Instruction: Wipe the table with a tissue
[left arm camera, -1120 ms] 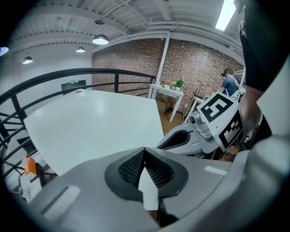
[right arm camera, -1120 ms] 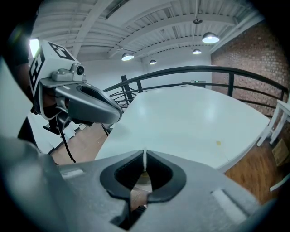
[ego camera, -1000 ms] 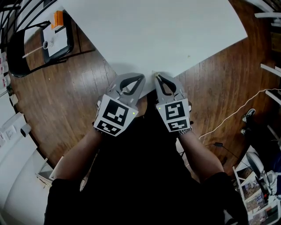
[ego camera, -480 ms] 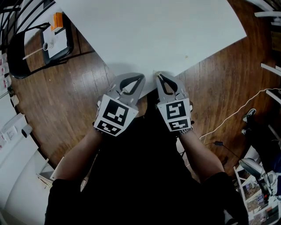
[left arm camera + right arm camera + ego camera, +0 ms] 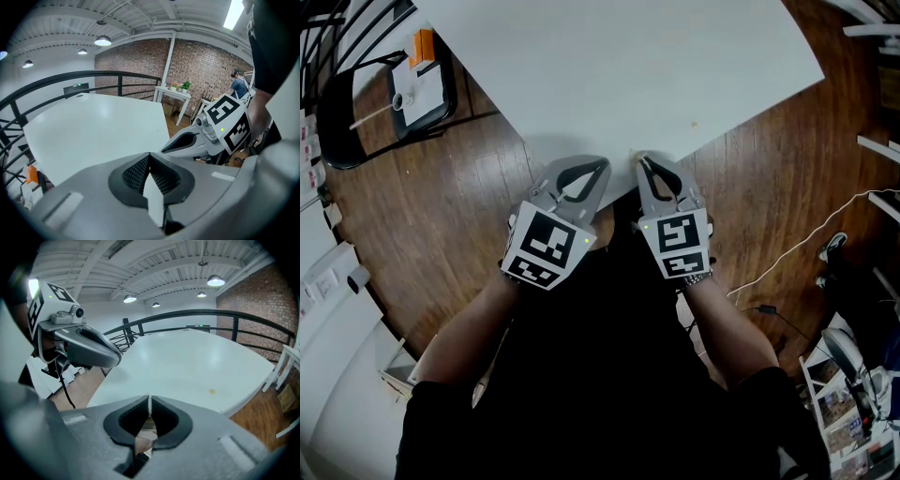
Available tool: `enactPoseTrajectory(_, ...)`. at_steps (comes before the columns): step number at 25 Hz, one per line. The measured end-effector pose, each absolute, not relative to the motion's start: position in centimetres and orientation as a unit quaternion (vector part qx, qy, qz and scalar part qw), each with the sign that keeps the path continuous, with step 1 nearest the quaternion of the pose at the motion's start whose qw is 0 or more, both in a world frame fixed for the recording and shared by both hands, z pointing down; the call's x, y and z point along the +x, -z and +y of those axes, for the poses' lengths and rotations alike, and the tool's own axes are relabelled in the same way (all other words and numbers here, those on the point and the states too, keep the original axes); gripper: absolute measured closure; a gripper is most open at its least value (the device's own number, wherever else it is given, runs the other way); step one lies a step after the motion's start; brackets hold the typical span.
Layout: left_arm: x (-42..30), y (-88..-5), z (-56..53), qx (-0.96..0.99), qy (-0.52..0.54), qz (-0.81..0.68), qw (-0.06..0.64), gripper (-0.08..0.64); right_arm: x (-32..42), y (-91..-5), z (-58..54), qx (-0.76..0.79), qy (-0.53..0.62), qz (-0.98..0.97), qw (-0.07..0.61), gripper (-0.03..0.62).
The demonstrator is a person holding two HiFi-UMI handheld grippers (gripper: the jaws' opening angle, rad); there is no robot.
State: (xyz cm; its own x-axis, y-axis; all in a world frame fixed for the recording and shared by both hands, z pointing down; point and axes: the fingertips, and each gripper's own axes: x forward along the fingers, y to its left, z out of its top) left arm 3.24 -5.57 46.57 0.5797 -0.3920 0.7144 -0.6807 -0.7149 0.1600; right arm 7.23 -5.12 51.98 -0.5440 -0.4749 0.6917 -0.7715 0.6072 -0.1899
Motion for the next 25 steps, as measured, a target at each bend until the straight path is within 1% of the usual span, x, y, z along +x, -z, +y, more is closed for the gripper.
enactPoseTrajectory(15,4.4,-46.6,-6.4,0.865,-0.338,-0.306,0.212,0.548,8.3,-51.9,-5.9,0.378,-0.253,-0.840,0.297,0.584)
enactPoseTrajectory(25,5.3,-46.5,-7.1,0.868,-0.335,-0.302,0.208,0.548,10.6,-51.3,-7.2,0.403,-0.248,-0.831,0.292,0.584)
